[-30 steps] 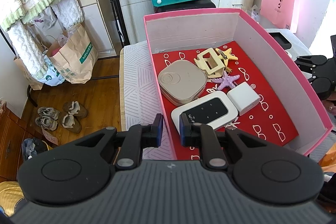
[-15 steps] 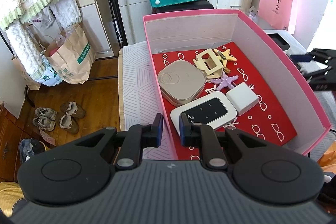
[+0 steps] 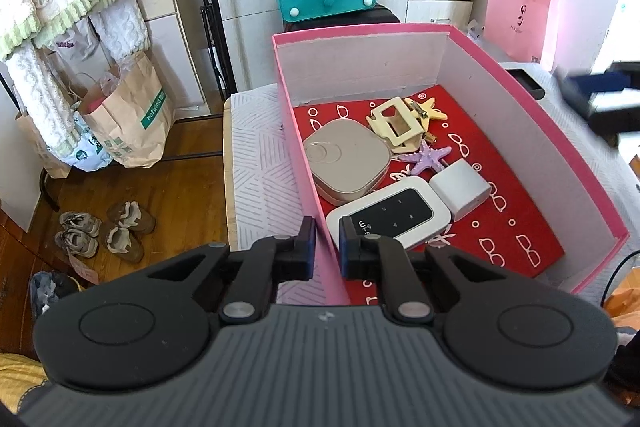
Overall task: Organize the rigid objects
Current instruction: 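Carry the black battery into the pink box and open the right gripper, then move the right gripper back to the silver keys and close on them, then carry the silver keys into the pink box and open the right gripper, then move the right gripper to the second set of keys and grasp them, then carry the keys into the pink box and open the right gripper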
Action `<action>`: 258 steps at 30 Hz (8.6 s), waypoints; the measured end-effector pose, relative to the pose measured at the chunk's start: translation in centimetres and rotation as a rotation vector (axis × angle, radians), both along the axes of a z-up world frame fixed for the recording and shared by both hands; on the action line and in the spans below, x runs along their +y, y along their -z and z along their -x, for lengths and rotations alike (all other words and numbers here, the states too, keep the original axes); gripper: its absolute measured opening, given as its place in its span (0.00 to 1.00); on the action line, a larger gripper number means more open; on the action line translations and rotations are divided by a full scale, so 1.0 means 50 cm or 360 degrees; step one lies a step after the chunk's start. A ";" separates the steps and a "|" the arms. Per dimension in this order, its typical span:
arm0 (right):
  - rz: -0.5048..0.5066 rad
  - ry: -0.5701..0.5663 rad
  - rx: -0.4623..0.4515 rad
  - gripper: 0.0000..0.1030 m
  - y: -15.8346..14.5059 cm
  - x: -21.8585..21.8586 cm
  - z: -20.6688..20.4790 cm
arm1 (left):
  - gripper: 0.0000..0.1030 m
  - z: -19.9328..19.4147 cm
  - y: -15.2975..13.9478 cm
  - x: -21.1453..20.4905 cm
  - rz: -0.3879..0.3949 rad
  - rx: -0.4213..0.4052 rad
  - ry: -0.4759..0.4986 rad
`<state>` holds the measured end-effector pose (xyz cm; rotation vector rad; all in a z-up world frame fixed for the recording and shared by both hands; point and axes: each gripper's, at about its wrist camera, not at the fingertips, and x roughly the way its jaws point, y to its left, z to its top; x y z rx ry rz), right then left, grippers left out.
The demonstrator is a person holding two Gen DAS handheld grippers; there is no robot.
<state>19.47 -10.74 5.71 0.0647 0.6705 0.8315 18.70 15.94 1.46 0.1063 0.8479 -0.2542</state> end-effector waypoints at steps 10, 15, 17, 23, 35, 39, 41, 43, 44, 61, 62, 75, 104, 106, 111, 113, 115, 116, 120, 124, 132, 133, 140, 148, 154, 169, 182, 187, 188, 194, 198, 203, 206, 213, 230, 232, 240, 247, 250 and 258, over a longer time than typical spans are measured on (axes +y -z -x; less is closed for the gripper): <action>0.0266 -0.0275 0.0395 0.66 0.070 0.194 -0.025 | 0.11 0.004 0.003 0.007 0.0015 -0.0017 0.0029; 0.0349 -0.0228 0.0506 0.66 0.109 0.219 -0.047 | 0.12 0.003 0.004 0.008 0.0020 -0.0021 0.0050; 0.0246 -0.0157 0.0719 0.68 0.126 0.209 -0.072 | 0.12 0.003 0.004 0.010 0.0032 -0.0021 0.0052; -0.0067 -0.0029 0.0819 0.68 0.100 0.129 -0.085 | 0.12 0.006 0.004 0.014 0.0041 -0.0033 0.0058; 0.0004 0.0349 0.0178 0.70 0.018 -0.062 0.026 | 0.12 0.008 0.004 0.008 0.0018 -0.0047 0.0061; 0.0080 0.0524 -0.0024 0.72 0.043 -0.122 0.052 | 0.12 0.010 0.005 0.004 0.0007 -0.0052 0.0054; 0.0153 0.0605 -0.0137 0.72 0.068 -0.145 0.064 | 0.12 0.011 0.006 0.002 0.0001 -0.0052 0.0048; 0.0235 0.0634 -0.0217 0.72 0.100 -0.157 0.071 | 0.12 0.011 0.005 0.000 -0.0008 -0.0051 0.0044; 0.0283 0.0634 -0.0236 0.72 0.117 -0.156 0.071 | 0.12 0.011 0.005 -0.002 -0.0013 -0.0049 0.0041; 0.0542 0.0426 -0.0185 0.37 0.234 -0.125 0.043 | 0.12 0.009 0.005 -0.011 -0.0057 -0.0044 0.0040; 0.0555 0.0427 -0.0174 0.37 0.237 -0.124 0.036 | 0.12 0.010 0.005 -0.011 -0.0058 -0.0044 0.0042; 0.0564 0.0416 -0.0199 0.02 0.225 -0.128 0.019 | 0.12 0.011 0.006 -0.014 -0.0062 -0.0044 0.0044; 0.0527 0.0375 -0.0122 0.14 0.245 -0.159 -0.039 | 0.13 0.015 0.009 -0.016 -0.0054 -0.0045 0.0061; 0.0467 0.0444 -0.0092 0.11 0.240 -0.169 -0.038 | 0.13 0.015 0.009 -0.016 -0.0058 -0.0047 0.0059; 0.0249 0.0522 -0.0009 0.03 0.219 -0.199 -0.034 | 0.13 0.015 0.009 -0.015 -0.0060 -0.0047 0.0061; 0.0205 0.0510 0.0024 0.03 0.214 -0.204 -0.034 | 0.13 0.015 0.009 -0.014 -0.0059 -0.0046 0.0063; 0.0207 0.0498 0.0020 0.03 0.209 -0.203 -0.031 | 0.13 0.015 0.009 -0.014 -0.0059 -0.0046 0.0061; 0.0221 0.0483 0.0018 0.03 0.207 -0.200 -0.030 | 0.13 0.015 0.010 -0.014 -0.0056 -0.0046 0.0061; 0.0254 0.0509 -0.0007 0.02 0.201 -0.198 -0.023 | 0.13 0.017 0.010 -0.012 -0.0054 -0.0046 0.0063; 0.0198 0.0517 -0.0032 0.01 0.177 -0.203 -0.013 | 0.13 0.016 0.010 -0.011 -0.0047 -0.0042 0.0063; 0.0380 0.0367 -0.0081 0.05 0.133 -0.165 -0.003 | 0.13 0.018 0.009 -0.010 -0.0033 -0.0041 0.0065; 0.0397 0.0379 -0.0086 0.07 0.140 -0.165 -0.001 | 0.13 0.018 0.009 -0.010 -0.0036 -0.0042 0.0065; 0.0514 0.0430 -0.0049 0.24 0.211 -0.174 -0.005 | 0.13 0.020 0.009 -0.010 -0.0042 -0.0046 0.0078; 0.0386 0.0457 -0.0017 0.03 0.191 -0.185 -0.012 | 0.13 0.022 0.010 -0.013 -0.0085 -0.0046 0.0102; 0.0292 0.0406 -0.0100 0.03 0.096 -0.172 0.007 | 0.13 0.021 0.003 -0.031 -0.0217 -0.0020 0.0186; -0.0035 0.0016 -0.0157 0.03 -0.067 -0.044 0.031 | 0.13 0.021 -0.007 -0.044 -0.0337 -0.0009 0.0245; -0.0029 -0.0148 0.0264 0.11 0.076 0.059 0.011 | 0.13 0.022 -0.006 -0.044 -0.0334 -0.0011 0.0245; -0.0037 -0.0017 0.0177 0.12 0.061 0.010 0.022 | 0.13 0.023 -0.008 -0.046 -0.0322 -0.0015 0.0242; -0.0054 0.0005 0.0172 0.13 0.056 -0.003 0.023 | 0.13 0.024 -0.008 -0.046 -0.0322 -0.0016 0.0241; -0.0025 0.0200 0.0099 0.26 0.035 -0.082 0.040 | 0.13 0.025 -0.009 -0.046 -0.0324 -0.0018 0.0237; 0.0043 0.0319 0.0094 0.27 0.038 -0.126 0.051 | 0.13 0.025 -0.009 -0.047 -0.0321 -0.0016 0.0232; 0.0140 0.0444 0.0089 0.35 0.052 -0.173 0.061 | 0.13 0.026 -0.011 -0.046 -0.0314 -0.0014 0.0220; 0.0226 0.0513 0.0042 0.36 0.066 -0.191 0.064 | 0.13 0.024 -0.012 -0.045 -0.0309 -0.0009 0.0210; 0.0355 0.0567 -0.0005 0.41 0.106 -0.203 0.052 | 0.13 0.017 -0.012 -0.045 -0.0296 0.0005 0.0182; 0.0475 0.0434 -0.0095 0.48 0.216 -0.122 -0.093 | 0.10 -0.030 -0.004 -0.045 -0.0276 0.0023 0.0110; 0.0466 0.0441 -0.0089 0.50 0.226 -0.112 -0.115 | 0.10 -0.033 -0.006 -0.042 -0.0259 0.0035 0.0104; 0.0445 0.0527 -0.0111 0.55 0.263 -0.093 -0.165 | 0.10 -0.029 -0.003 -0.044 -0.0269 0.0012 0.0081; 0.0465 0.0463 -0.0133 0.04 0.246 -0.091 -0.158 | 0.10 -0.020 -0.007 -0.047 -0.0283 -0.0005 0.0089; 0.0402 0.0459 -0.0126 0.04 0.231 -0.100 -0.146 | 0.10 -0.014 -0.007 -0.047 -0.0281 -0.0019 0.0091; 0.0317 0.0444 -0.0246 0.04 0.139 -0.097 -0.096 | 0.10 -0.010 -0.007 -0.047 -0.0272 -0.0023 0.0094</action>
